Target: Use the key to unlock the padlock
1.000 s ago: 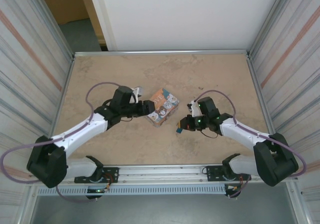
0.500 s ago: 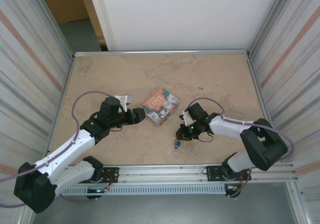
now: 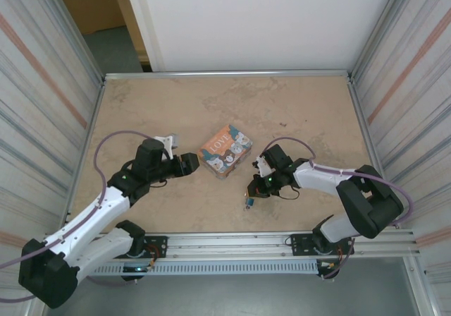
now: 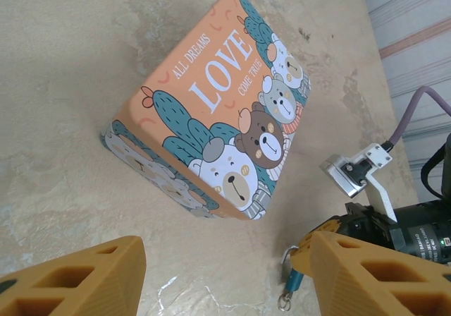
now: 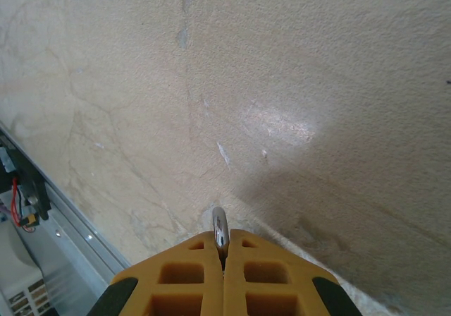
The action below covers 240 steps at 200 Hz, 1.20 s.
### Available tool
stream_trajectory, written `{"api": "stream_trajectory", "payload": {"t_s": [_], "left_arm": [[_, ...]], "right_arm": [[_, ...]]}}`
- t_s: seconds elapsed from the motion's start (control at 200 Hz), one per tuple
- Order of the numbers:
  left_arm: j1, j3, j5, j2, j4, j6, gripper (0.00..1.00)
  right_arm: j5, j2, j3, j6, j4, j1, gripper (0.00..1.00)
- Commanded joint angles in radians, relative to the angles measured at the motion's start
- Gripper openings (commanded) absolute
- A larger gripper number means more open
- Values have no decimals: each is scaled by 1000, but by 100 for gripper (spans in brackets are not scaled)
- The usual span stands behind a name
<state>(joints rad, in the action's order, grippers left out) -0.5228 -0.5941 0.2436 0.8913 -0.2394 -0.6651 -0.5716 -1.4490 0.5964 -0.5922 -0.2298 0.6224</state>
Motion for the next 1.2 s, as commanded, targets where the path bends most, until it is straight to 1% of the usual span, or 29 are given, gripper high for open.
{"api": "stream_trajectory", "payload": {"t_s": [0.0, 0.296, 0.376, 0.566, 0.706, 0.807, 0.902, 1.107, 1.197], "left_arm": [[7, 6, -17, -26, -20, 29, 63], [11, 7, -32, -36, -30, 32, 63], [12, 6, -33, -36, -29, 31, 63], [15, 1, -42, -39, -43, 38, 64], [18, -7, -63, -51, -67, 52, 67], [20, -6, -84, -68, -82, 56, 69], [20, 1, -126, -93, -98, 51, 72], [21, 26, -194, -167, -119, 53, 79], [21, 24, -219, -194, -136, 63, 82]], "right_arm": [[10, -10, 26, 9, -20, 0, 2], [21, 2, 39, 23, -45, -1, 10], [26, 5, 43, 29, -54, -1, 20], [41, 41, 46, 44, -75, -11, 31], [52, 95, 46, 61, -104, -27, 38], [62, 144, 47, 71, -134, -42, 50], [71, 197, 45, 79, -161, -66, 60], [44, 324, 37, 85, -166, -142, 67], [55, 385, 40, 88, -159, -172, 73]]}}
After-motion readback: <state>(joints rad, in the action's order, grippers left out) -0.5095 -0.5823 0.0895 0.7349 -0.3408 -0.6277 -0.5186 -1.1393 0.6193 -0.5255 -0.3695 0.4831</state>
